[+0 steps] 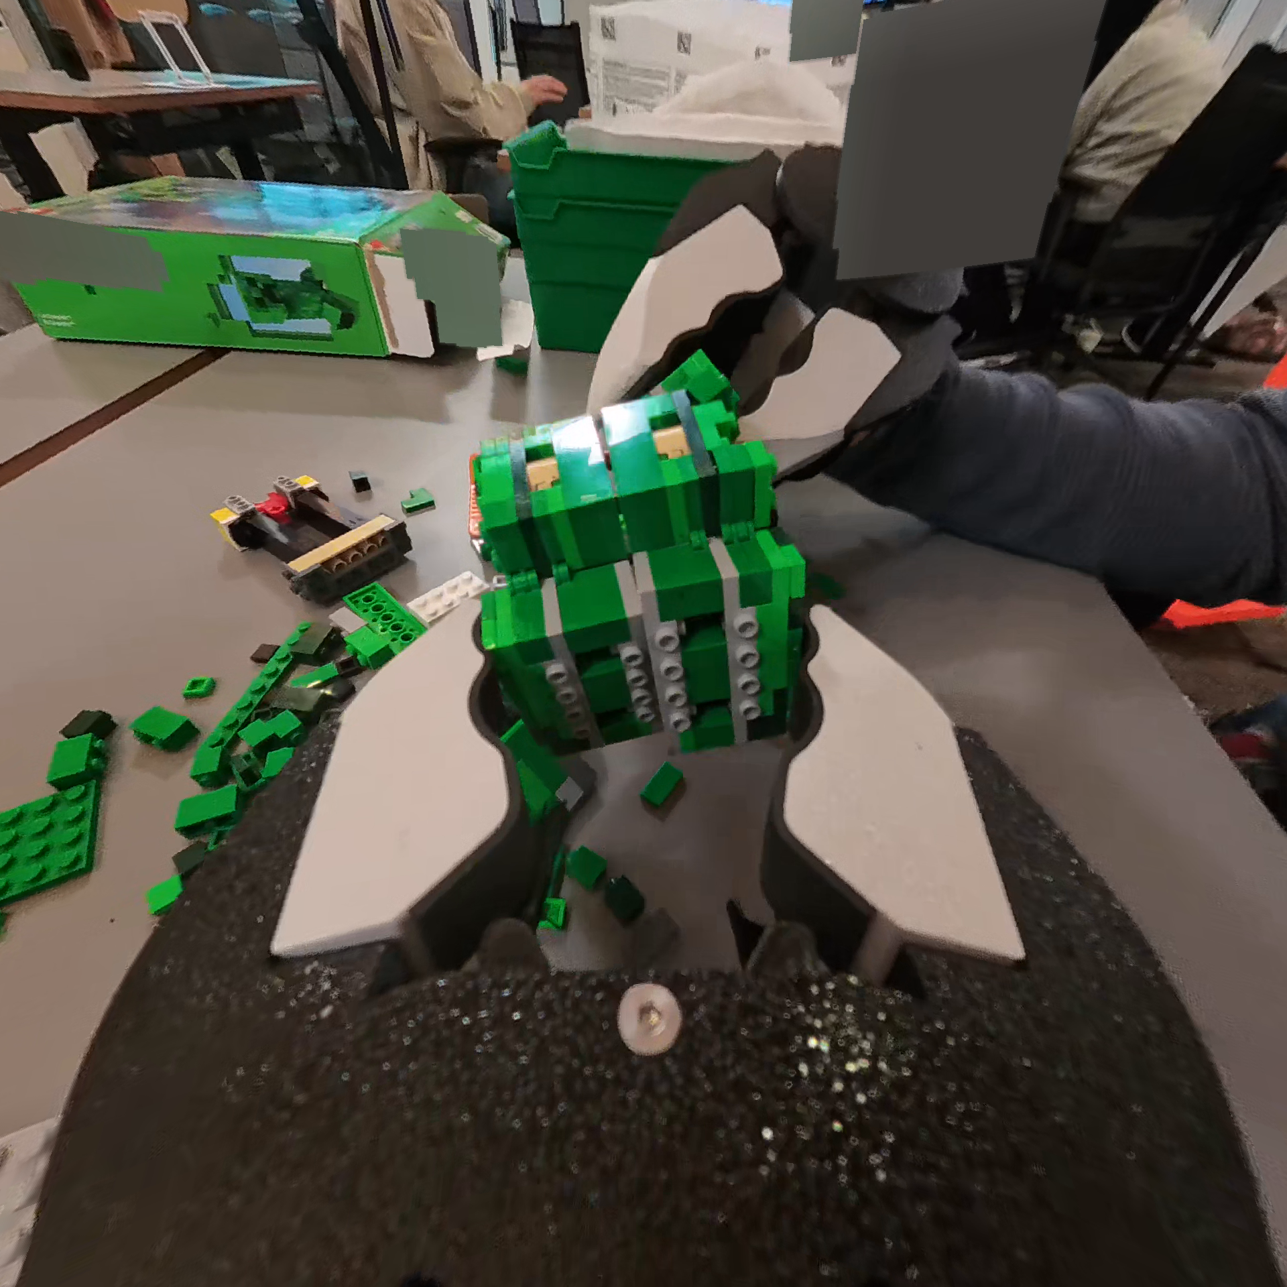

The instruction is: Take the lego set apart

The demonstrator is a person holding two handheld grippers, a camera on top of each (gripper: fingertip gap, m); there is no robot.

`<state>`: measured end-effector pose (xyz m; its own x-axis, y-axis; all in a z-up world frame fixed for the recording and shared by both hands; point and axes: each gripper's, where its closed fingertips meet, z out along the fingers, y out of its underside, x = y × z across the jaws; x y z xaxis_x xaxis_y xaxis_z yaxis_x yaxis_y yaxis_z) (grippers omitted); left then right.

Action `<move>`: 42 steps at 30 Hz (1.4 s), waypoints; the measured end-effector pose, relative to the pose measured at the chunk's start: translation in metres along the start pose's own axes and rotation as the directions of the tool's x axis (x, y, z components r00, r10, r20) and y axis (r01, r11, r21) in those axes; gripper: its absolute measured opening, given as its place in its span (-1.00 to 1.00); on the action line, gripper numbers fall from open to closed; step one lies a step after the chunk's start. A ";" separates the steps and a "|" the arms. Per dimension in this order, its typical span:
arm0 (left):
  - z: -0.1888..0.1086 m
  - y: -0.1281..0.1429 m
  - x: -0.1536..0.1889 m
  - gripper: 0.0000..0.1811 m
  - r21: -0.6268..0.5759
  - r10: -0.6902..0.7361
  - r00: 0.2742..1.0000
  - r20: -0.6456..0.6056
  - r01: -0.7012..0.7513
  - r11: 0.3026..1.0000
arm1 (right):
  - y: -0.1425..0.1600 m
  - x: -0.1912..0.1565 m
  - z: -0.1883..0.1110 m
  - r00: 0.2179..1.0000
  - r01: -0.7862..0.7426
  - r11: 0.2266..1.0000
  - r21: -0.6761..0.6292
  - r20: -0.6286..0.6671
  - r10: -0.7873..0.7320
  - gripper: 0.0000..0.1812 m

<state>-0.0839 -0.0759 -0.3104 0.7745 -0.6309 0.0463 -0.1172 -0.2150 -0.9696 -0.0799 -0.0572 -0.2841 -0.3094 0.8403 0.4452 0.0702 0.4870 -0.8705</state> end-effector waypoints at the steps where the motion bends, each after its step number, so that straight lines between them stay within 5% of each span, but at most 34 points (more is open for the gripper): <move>1: 0.000 0.001 0.001 -0.10 -0.013 0.017 1.000 0.001 -0.017 1.000 | 0.001 -0.002 -0.001 1.000 0.014 1.000 -0.005 0.014 -0.014 -0.75; 8: -0.005 0.011 0.001 -0.11 -0.077 0.117 0.993 0.003 -0.117 0.990 | 0.007 -0.018 -0.002 0.963 -0.177 0.984 -0.015 0.203 0.177 -0.78; 22: -0.004 0.030 -0.022 -0.15 -0.197 0.138 0.981 0.133 -0.110 0.974 | 0.037 -0.006 0.012 0.996 0.088 0.979 -0.185 0.012 -0.087 -0.78; 32: -0.013 0.025 -0.041 -0.15 -0.188 0.160 0.954 0.252 -0.114 0.976 | 0.049 0.009 0.012 0.995 0.032 0.962 -0.270 -0.080 -0.056 -0.78; 42: -0.024 0.012 -0.052 -0.15 -0.088 0.116 0.938 0.328 -0.092 0.992 | 0.049 0.030 0.007 0.973 -0.163 0.966 -0.202 -0.193 0.124 -0.79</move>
<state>-0.1406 -0.0630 -0.3191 0.9162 -0.3723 -0.1482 -0.2423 -0.2201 -0.9449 -0.0920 -0.0096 -0.3149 -0.1095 0.9242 0.3659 0.3101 0.3815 -0.8708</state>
